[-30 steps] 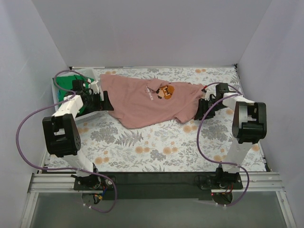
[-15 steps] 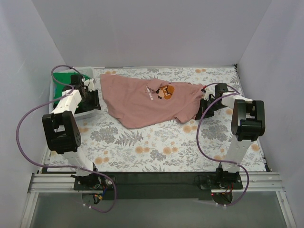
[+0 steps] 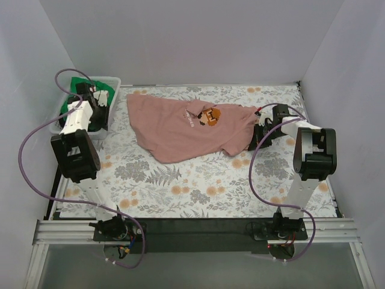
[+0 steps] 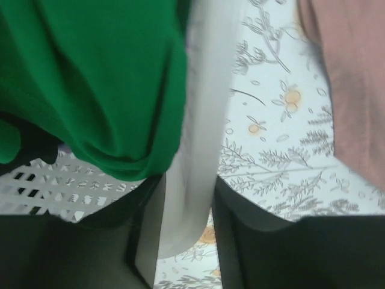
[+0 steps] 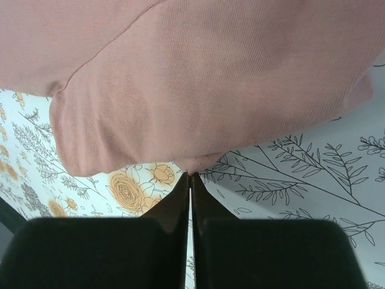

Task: Fold and stack the t-shirts
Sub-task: Flatten the tshirt out

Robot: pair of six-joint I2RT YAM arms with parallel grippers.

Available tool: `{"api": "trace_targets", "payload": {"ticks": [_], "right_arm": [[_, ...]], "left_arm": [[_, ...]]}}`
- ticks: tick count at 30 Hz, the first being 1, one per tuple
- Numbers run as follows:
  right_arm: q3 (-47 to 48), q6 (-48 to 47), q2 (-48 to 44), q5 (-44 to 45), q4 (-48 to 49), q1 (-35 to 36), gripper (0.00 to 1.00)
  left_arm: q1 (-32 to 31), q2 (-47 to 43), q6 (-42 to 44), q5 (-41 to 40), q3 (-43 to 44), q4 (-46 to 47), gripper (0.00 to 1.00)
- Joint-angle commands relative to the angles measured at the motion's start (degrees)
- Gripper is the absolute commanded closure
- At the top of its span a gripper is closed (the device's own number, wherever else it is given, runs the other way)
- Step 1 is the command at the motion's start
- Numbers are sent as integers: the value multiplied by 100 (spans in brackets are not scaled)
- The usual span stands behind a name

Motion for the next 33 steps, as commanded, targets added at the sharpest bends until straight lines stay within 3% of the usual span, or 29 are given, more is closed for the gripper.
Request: {"api": "trace_targets", "payload": {"ticks": [1,2,3,4,10,14,19,23,25,27,33], "right_arm": [[29,-138,-297,-138,1,-39,99],[11,-156,-341,-164,-17,-39,99],[2,-165,-385,-173,-43,-56,99],[-15,-182,-490,-190,-87,-65,99],[-33,-279,-946,-419,-350,-197,99],[-7,-288,-1351,-787,-561,-320,99],[-77,-419,-2053,-1043,-842,-470,99],[-331,-516,-2441,-1026,-1054,-549,99],[-419,-586,-2599,-903,-1159,-601,99],[-507,-657,-2687,-780,-1203,-706,99],[-437,-850,-2828,-657,-1396,-961,99]], "left_arm": [[325,-8,83,-33,453,191,63],[325,-69,57,170,418,164,51],[325,-227,57,590,365,173,16],[316,-315,22,759,295,164,14],[308,-1244,-330,2224,444,-3,13],[159,-2090,-155,3062,-187,217,20],[-509,-2583,539,3283,-1698,85,23],[-1343,-2943,672,3117,-3007,400,24],[-2142,-3119,655,2705,-3744,813,27],[-2695,-3164,549,2345,-4107,1286,30],[-3409,-2795,268,1316,-4627,2166,31]]}}
